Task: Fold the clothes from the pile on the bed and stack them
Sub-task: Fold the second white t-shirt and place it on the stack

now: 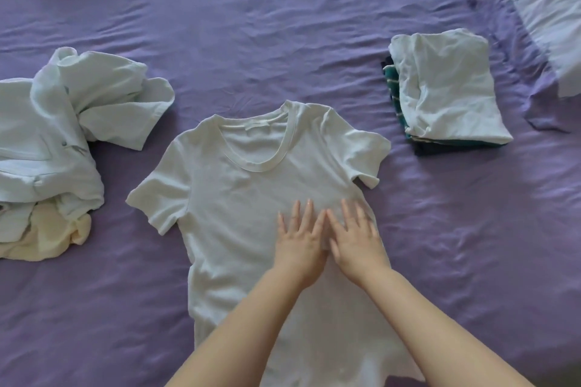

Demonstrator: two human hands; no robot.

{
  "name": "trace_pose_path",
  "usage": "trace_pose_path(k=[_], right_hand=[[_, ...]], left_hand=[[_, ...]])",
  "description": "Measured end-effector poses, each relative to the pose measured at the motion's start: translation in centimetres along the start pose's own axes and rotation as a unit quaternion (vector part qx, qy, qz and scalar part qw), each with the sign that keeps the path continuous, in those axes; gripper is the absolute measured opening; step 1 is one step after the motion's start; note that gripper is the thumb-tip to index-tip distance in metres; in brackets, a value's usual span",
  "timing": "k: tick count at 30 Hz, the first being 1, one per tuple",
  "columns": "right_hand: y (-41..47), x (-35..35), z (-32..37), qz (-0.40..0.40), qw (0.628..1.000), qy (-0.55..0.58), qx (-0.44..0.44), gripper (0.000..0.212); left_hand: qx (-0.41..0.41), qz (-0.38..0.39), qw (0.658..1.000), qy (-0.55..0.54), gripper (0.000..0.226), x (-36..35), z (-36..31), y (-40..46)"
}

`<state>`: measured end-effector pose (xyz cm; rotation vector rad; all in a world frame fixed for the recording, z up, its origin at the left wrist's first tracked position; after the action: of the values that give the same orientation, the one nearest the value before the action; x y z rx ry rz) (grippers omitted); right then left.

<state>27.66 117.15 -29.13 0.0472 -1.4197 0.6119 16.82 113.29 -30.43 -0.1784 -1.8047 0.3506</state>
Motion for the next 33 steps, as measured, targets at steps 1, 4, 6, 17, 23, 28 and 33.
trace_pose_path(k=[1, 4, 6, 17, 23, 28, 33], right_hand=[[0.8, 0.3, -0.2, 0.007, 1.000, -0.018, 0.000, 0.060], [2.9, 1.8, -0.5, -0.009, 0.998, -0.063, 0.010, 0.059], [4.2, 4.1, -0.3, -0.082, 0.993, -0.070, 0.038, 0.054], [16.1, 7.6, -5.4, -0.056, 0.988, -0.129, 0.057, 0.050], [17.6, 9.2, -7.1, -0.118, 0.989, -0.008, 0.091, 0.038], [18.6, 10.1, -9.1, -0.160, 0.983, 0.083, 0.030, 0.045], [17.1, 8.2, -9.0, -0.083, 0.995, -0.016, 0.059, 0.077]], left_hand=[[-0.011, 0.003, 1.000, 0.006, 0.071, 0.4, 0.3, 1.2], [-0.027, 0.020, 0.999, 0.029, 0.074, 1.7, 1.2, 4.4], [-0.028, 0.021, 0.999, 0.036, 0.071, 2.7, 1.4, 6.5], [-0.050, -0.015, 0.997, 0.054, 0.065, 5.4, -0.5, 16.5], [-0.061, -0.006, 0.993, 0.098, 0.080, 6.2, -0.3, 19.7], [-0.036, 0.011, 0.998, 0.049, 0.119, 6.6, -1.3, 22.1], [-0.014, 0.016, 0.997, 0.077, 0.131, 5.7, -1.7, 22.9]])
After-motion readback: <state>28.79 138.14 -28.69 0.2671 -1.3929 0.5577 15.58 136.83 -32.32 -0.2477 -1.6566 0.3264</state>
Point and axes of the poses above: each hand's wrist, its own y-axis towards the middle knuckle, its own x-axis out of the back of the hand, z = x × y, the point moved 4 cm from there along y, towards the middle knuckle, and after that the axes turned 13 degrees about -z, right-handed, at the moved point
